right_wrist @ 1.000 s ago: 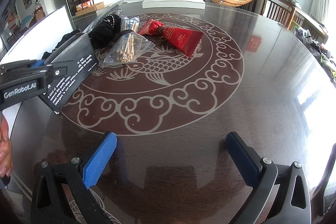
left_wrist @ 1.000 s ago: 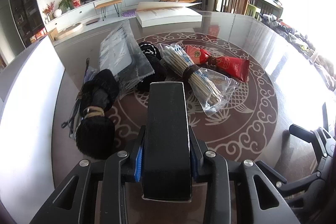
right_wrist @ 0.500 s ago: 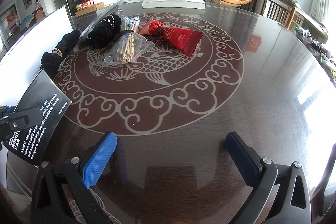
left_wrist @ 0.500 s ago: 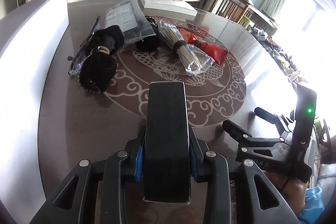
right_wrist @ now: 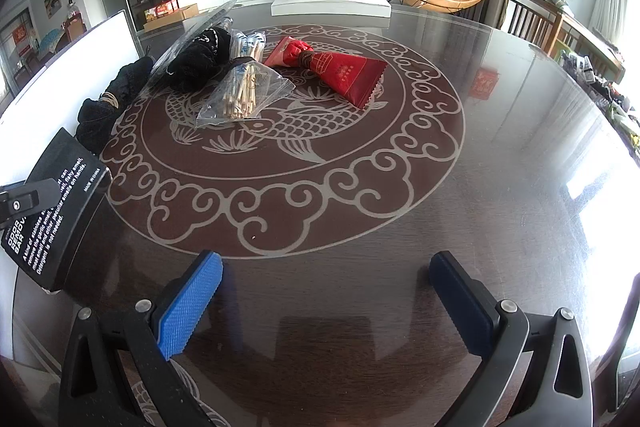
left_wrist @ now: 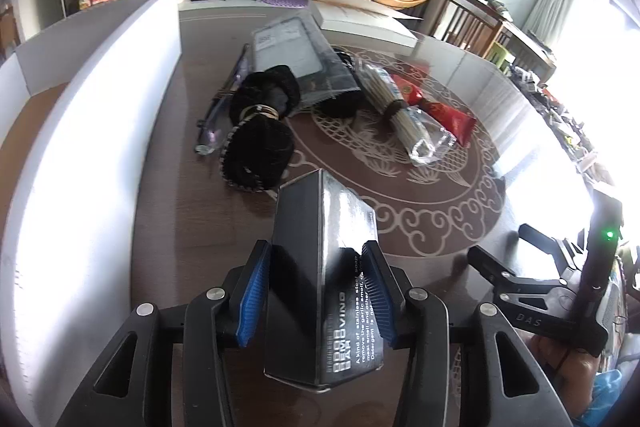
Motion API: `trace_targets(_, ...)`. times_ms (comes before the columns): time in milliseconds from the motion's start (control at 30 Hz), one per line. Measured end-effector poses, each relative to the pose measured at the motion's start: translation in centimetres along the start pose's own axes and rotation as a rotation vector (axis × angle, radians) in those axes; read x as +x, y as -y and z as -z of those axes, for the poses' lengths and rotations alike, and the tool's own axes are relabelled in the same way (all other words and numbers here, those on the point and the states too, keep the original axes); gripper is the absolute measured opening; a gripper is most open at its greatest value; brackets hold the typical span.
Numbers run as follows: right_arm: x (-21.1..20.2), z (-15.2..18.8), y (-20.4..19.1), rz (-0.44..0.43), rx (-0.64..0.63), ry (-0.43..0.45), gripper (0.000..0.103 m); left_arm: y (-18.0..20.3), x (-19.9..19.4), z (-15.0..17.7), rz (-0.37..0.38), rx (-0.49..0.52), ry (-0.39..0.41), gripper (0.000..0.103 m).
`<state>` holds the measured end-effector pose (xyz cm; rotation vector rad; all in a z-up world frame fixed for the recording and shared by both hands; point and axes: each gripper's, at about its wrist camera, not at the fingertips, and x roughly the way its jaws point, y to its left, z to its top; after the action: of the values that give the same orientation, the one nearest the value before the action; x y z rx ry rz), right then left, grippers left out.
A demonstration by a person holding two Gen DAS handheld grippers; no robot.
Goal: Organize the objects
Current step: 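Lift the black box with the left tool while the right tool grasps the bag of wooden sticks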
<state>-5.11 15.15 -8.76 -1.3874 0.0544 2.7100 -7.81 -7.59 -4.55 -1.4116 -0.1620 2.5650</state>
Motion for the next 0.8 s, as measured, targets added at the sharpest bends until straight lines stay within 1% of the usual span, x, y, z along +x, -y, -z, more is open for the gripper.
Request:
trace_targets(133,0.0,0.0,0.0,0.0,0.0,0.0,0.103,-0.6,-0.4,-0.1,-0.044,0.0,0.014,0.05)
trace_targets(233,0.0,0.0,0.0,0.0,0.0,0.0,0.103,-1.0,-0.8,-0.1,-0.051,-0.015,0.026,0.052)
trace_targets(300,0.0,0.0,-0.1,0.0,0.0,0.0,0.103,-1.1,-0.6,-0.1,-0.043,-0.02,0.022,0.056)
trace_targets(333,0.0,0.0,0.0,0.0,0.0,0.0,0.103,-1.1,-0.5,0.0,-0.033,-0.023,0.017,0.062)
trace_targets(367,0.0,0.0,-0.1,0.0,0.0,0.0,0.103,-1.0,-0.4,0.1,-0.018,-0.022,0.011,0.07)
trace_targets(433,0.0,0.0,0.0,0.0,0.0,0.0,0.103,-0.5,0.1,0.5,-0.006,-0.003,-0.002,0.079)
trace_targets(467,0.0,0.0,0.0,0.0,0.0,0.0,0.103,-0.1,0.4,0.6,-0.02,0.015,-0.009,0.084)
trace_targets(533,0.0,0.0,0.0,0.0,0.0,0.0,0.103,0.5,1.3,1.0,-0.06,0.047,-0.018,0.086)
trace_targets(633,0.0,0.0,0.0,-0.001,0.0,0.0,0.103,0.7,2.4,1.3,-0.091,0.057,-0.015,0.086)
trace_targets(667,0.0,0.0,-0.1,-0.001,0.001,0.0,0.103,0.7,2.5,1.4,-0.104,0.06,0.001,0.085)
trace_targets(700,0.0,0.0,0.0,0.0,0.0,0.0,0.103,0.7,2.5,1.5,-0.121,0.065,0.017,0.081)
trace_targets(733,0.0,0.0,0.0,-0.003,0.002,0.0,0.103,0.7,2.4,1.6,-0.136,0.072,0.034,0.063)
trace_targets(767,0.4,0.3,1.3,-0.025,-0.003,-0.002,0.103,0.8,2.4,1.6,-0.125,0.079,0.041,0.058)
trace_targets(800,0.3,-0.3,1.3,-0.085,0.002,-0.001,0.103,0.9,2.4,1.7,-0.131,0.087,0.051,0.058)
